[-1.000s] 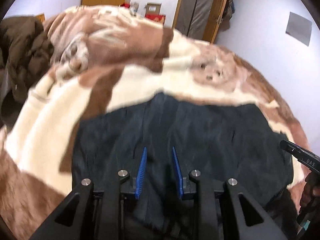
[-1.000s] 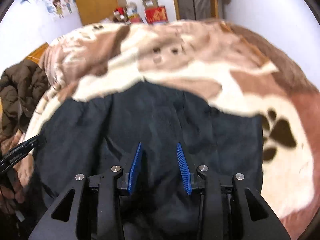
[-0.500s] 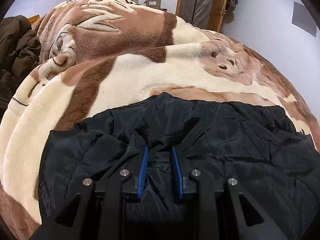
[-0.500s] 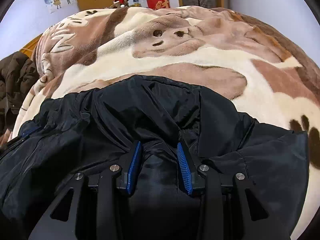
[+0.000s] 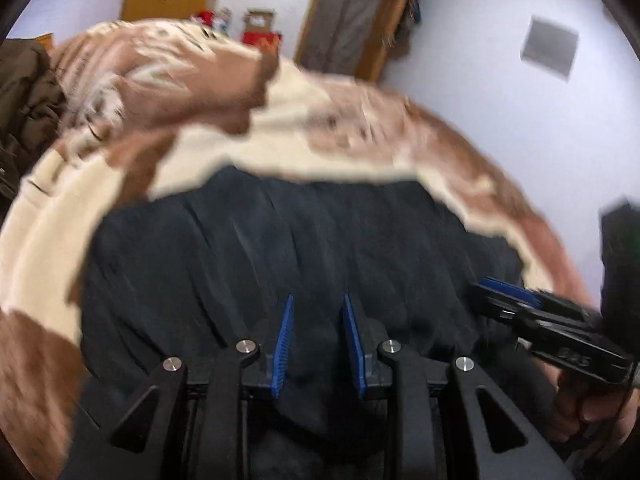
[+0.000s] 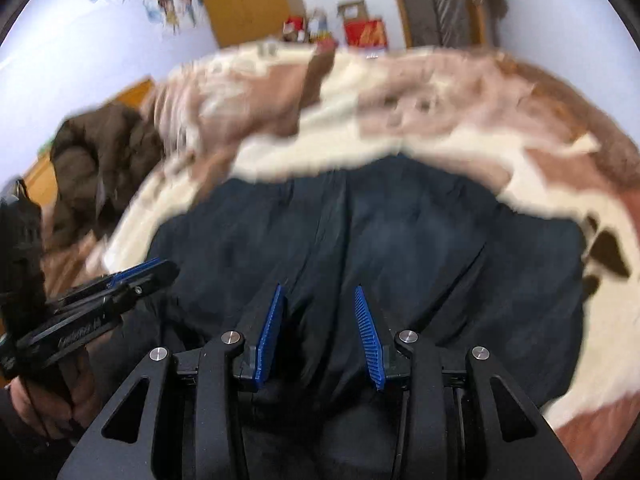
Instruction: Fold large clothes
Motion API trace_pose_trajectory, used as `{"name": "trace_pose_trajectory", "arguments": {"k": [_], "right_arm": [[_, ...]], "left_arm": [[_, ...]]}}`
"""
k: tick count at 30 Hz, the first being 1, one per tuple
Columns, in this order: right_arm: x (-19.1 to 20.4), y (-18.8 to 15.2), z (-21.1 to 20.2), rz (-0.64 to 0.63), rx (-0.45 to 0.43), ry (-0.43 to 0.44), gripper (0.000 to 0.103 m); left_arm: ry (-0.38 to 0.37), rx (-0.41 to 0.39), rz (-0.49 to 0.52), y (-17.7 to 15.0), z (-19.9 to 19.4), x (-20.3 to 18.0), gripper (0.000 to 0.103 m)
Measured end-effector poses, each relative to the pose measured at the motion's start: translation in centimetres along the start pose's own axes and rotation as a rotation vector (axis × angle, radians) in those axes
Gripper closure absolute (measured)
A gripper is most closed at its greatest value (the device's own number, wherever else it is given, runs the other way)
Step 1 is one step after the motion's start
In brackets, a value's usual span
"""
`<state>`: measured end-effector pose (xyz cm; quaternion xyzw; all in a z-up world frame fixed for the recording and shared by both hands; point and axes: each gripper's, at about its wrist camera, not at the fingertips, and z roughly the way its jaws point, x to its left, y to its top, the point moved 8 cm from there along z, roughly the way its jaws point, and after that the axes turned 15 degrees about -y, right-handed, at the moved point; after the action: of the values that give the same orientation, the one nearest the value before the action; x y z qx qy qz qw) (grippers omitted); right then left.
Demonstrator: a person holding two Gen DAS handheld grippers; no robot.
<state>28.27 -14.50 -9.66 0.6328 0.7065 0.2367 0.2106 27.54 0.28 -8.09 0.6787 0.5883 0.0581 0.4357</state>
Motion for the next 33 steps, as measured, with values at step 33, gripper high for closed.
{"name": "trace_pose_trajectory", "arguments": {"k": [33], "right_arm": [[1.7, -4.5, 6.6, -0.043, 0.096, -0.066, 0.067]], "left_arm": [[0.098, 0.124, -0.043, -5.7, 5.8, 2.1, 0.075]]}}
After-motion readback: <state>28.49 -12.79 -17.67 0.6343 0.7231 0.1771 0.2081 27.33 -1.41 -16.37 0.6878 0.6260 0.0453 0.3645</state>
